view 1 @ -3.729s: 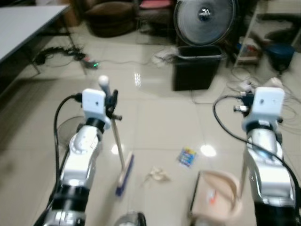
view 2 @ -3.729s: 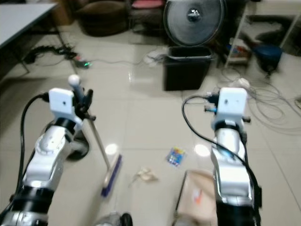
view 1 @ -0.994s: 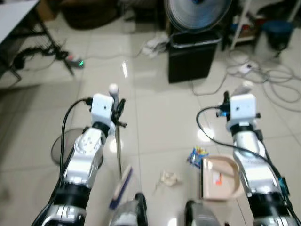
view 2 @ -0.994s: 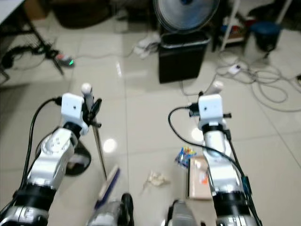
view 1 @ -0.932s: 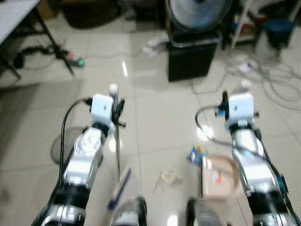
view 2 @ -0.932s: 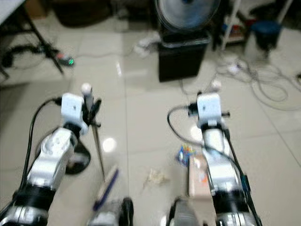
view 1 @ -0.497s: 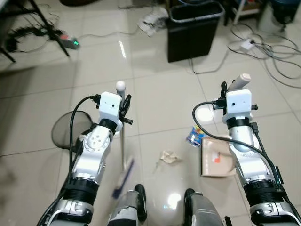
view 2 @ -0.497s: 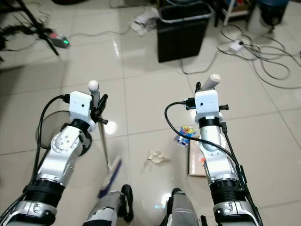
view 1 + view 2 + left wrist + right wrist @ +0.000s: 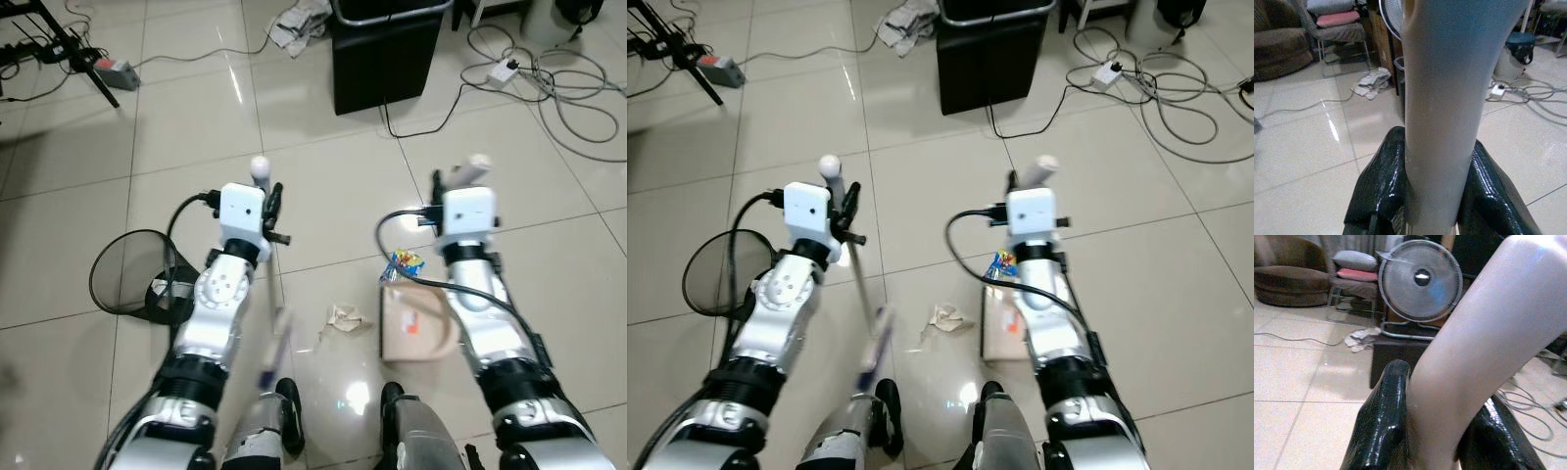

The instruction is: Sweep floor

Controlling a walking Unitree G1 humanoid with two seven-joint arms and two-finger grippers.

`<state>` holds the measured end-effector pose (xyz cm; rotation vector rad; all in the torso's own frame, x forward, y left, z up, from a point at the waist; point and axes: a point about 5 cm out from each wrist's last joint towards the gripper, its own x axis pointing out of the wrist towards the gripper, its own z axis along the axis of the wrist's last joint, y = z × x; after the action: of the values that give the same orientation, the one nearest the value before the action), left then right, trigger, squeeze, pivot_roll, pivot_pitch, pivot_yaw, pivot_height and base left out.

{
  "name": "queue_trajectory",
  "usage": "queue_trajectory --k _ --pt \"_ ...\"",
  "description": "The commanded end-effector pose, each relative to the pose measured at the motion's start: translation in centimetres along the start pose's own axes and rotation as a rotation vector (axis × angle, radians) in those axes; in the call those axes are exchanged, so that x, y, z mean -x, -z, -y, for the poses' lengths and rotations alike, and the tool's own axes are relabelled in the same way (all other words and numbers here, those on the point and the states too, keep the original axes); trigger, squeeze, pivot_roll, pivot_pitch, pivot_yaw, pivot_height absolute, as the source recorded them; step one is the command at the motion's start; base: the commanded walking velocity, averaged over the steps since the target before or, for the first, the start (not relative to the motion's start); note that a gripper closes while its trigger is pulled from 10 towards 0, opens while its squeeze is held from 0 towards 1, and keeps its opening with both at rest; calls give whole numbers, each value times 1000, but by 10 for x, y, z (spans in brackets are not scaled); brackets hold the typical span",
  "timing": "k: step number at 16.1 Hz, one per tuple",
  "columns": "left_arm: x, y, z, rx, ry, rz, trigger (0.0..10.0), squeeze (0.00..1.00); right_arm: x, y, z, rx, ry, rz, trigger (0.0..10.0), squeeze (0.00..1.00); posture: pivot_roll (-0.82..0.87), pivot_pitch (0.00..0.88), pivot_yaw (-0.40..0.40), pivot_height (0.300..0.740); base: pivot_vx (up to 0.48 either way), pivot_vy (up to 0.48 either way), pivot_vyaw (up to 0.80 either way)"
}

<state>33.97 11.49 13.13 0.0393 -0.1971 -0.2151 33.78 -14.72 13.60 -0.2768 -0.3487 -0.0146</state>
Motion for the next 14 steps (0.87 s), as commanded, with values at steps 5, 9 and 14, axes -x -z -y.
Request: queue_trajectory --k 5,9,14 --pt "-7 7 27 229 -74 15 10000 0 9 3 -38 -43 -114 9 10000 0 -76 303 96 740 0 0 0" --pt "-14 -8 39 337 2 102 10000 0 15 5 -42 -43 -138 22 10000 0 -89 276 89 740 0 0 0" --pt "-19 -33 21 133 196 234 10000 0 22 9 -25 -84 -70 25 10000 0 -81 228 94 740 0 0 0"
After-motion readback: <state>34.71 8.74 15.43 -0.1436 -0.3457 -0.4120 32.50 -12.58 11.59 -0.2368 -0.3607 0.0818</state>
